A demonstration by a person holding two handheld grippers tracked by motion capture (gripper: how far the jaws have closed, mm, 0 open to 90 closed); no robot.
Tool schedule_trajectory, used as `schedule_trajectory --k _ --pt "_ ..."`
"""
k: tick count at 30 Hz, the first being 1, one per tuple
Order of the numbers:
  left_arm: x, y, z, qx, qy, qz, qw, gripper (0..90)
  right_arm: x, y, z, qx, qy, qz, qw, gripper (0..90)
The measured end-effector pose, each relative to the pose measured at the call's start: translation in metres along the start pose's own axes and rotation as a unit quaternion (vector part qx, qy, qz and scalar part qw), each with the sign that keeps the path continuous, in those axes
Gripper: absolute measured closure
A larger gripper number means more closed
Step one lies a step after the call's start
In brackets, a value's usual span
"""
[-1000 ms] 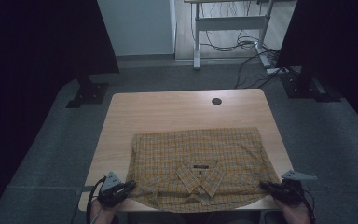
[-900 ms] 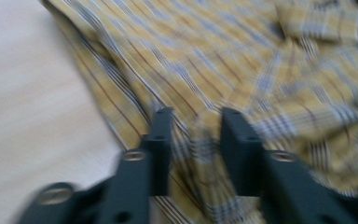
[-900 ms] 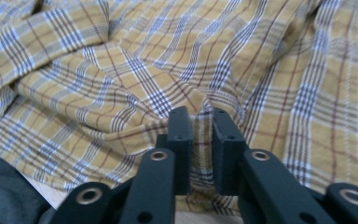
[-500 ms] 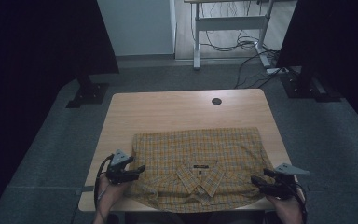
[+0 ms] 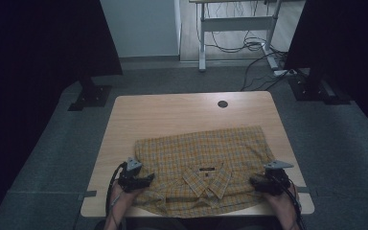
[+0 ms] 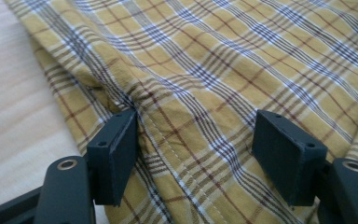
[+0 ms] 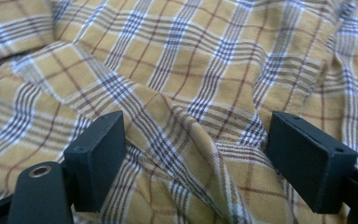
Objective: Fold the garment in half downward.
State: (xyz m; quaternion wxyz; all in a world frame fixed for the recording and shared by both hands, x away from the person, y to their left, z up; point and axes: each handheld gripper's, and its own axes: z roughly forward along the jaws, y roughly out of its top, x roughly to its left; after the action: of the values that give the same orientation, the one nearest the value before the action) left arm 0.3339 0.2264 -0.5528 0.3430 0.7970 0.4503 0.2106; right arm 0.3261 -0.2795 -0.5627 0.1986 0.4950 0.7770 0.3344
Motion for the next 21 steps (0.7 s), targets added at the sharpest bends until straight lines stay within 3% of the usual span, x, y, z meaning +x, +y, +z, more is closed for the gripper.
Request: schedule_trajectory --k 4,8,11,13,15,18,21 --pt "-0.011 -0.005 -0.002 -0.008 -0.003 0.004 1.0000 29.7 -0.013 0.008 0.008 -0.007 -0.001 0.008 0.9999 19.2" --pt "-0.012 -0.006 -0.002 -0.012 -0.012 0.008 0.9998 27.0 -0.021 0.012 0.013 -0.016 0.000 0.010 0.9998 19.1" --pt "-0.011 0.000 -0.006 -0.013 -0.016 0.033 0.9993 25.2 -0.023 0.013 0.014 -0.017 0.003 0.004 0.9998 18.6" --pt "-0.009 0.005 -0.013 -0.035 -0.015 0.041 0.9984 24.8 -0.023 0.014 0.009 -0.026 0.005 0.008 0.9996 18.2" --pt "-0.005 0.011 -0.019 -0.053 -0.023 0.037 0.9976 24.1 -0.019 0.016 -0.002 -0.051 0.009 0.016 0.9985 17.4" --pt "0.002 0.016 -0.020 -0.056 -0.015 0.051 0.9970 23.2 -0.005 0.022 -0.023 -0.083 0.011 0.008 0.9964 15.6" --pt "0.011 0.018 -0.010 -0.041 -0.025 0.058 0.9972 23.5 0.015 0.022 -0.030 -0.078 0.023 -0.012 0.9966 15.0"
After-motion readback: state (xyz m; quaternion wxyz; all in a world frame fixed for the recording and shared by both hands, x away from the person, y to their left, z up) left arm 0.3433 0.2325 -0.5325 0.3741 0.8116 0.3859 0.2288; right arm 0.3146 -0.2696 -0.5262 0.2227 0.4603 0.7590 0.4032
